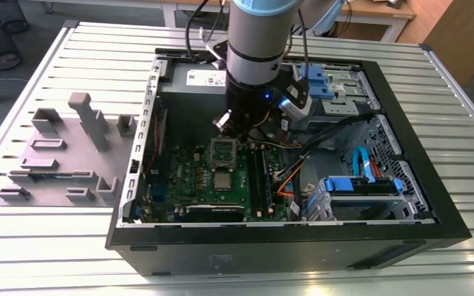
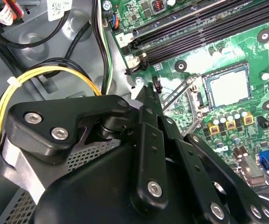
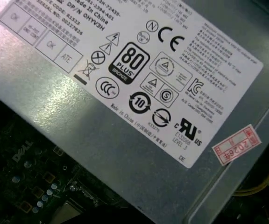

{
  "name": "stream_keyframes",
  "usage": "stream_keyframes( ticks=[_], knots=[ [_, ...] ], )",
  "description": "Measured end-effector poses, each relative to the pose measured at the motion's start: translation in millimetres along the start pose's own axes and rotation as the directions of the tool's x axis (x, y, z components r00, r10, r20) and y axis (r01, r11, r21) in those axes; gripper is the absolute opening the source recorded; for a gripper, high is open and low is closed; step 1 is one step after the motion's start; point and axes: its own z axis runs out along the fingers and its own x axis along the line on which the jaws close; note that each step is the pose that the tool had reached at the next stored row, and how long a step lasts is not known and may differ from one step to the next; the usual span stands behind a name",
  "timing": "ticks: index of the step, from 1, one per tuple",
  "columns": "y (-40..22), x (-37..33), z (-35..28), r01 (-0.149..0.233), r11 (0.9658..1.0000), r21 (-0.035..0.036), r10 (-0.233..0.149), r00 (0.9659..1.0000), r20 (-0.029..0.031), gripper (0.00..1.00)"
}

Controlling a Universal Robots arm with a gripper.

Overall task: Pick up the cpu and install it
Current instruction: 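Close the cpu cover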

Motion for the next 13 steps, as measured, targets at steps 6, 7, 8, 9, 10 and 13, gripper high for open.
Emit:
stream_keyframes(
  ticks=[6,7,8,9,10,13],
  knots=[
    [0.1,-0.1,-3.6,0.0,1.0,0.0002,0.0,1.0,0.0003,0.11],
    [0.1,-0.1,-4.1,0.0,1.0,0.0002,0.0,1.0,0.0003,0.11],
    [0.1,-0.1,-4.6,0.0,1.0,0.0001,0.0,1.0,0.0003,0.11],
    [0.1,-0.1,-5.2,0.0,1.0,0.0002,0.0,1.0,0.0002,0.11],
    [0.1,-0.1,-5.6,0.0,1.0,0.0002,0.0,1.0,0.0003,0.11],
    [0.1,-0.1,-6.4,0.001,1.0,0.0001,-0.001,1.0,0.0005,0.11]
  ],
)
